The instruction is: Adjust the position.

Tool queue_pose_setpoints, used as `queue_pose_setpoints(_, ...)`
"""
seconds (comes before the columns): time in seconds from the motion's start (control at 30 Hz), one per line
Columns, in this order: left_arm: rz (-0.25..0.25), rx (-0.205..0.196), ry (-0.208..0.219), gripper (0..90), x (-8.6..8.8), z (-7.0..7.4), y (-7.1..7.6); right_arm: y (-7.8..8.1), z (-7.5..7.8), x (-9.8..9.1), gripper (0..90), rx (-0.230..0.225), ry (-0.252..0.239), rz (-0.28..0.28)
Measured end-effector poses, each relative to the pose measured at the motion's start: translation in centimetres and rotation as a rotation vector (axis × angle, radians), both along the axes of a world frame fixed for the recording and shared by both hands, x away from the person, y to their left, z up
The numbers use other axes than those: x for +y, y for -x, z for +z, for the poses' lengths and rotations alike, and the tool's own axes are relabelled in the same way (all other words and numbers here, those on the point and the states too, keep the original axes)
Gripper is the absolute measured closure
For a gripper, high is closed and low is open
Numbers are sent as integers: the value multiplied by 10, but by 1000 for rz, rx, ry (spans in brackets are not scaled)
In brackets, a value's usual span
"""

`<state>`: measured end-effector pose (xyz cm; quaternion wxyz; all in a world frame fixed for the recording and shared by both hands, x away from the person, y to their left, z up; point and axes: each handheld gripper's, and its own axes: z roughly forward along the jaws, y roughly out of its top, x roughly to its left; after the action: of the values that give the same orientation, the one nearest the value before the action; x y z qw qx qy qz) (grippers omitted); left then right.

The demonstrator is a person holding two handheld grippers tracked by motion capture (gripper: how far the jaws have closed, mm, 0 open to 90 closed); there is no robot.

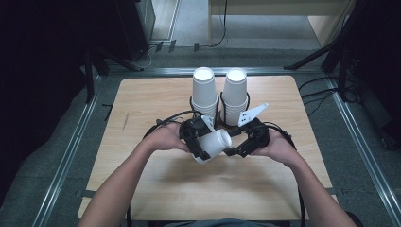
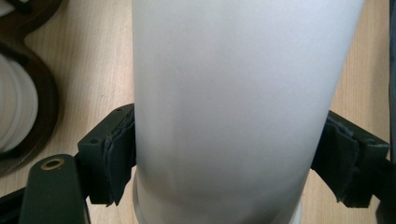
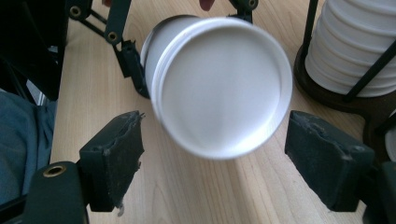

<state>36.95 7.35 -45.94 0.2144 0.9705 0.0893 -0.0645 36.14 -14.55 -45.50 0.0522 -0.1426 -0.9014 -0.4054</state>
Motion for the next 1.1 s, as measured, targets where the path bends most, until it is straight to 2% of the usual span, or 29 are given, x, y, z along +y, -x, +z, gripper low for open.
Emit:
queue_pose_setpoints(0.4, -45, 16, 11, 161, -11, -7, 7, 2, -6, 14, 194, 29, 18, 59)
queue_pose_setpoints(0.5, -52, 18, 16, 159, -13, -7, 8, 4, -8, 18, 212, 34, 36, 72)
queue_pose_setpoints(0.67, -64, -2, 24, 155, -12, -8, 10, 5, -7, 18, 235, 30, 49, 90)
queue_pose_setpoints(0.7, -67, -6, 25, 153, -12, -8, 10, 5, -6, 19, 238, 14, 53, 93)
queue_pose_setpoints(0.77, -69, -12, 29, 148, -11, -7, 10, 5, -5, 19, 240, 11, 51, 96)
queue_pose_setpoints(0.83, -66, -50, 70, 137, -8, -5, 13, 5, -3, 19, 240, 3, 44, 90)
queue_pose_setpoints(0.87, -62, -58, 97, 136, -7, -4, 14, 4, -3, 18, 240, 15, 44, 87)
queue_pose_setpoints(0.9, -61, -53, 105, 124, -6, -3, 14, 4, -2, 17, 240, 22, 41, 82)
queue_pose_setpoints(0.97, -41, -70, 118, 71, -5, -3, 16, 3, -1, 15, 240, 17, 30, 77)
queue_pose_setpoints(1.1, -5, -54, 139, 0, -2, -4, 16, 2, 1, 11, 240, 23, 15, 72)
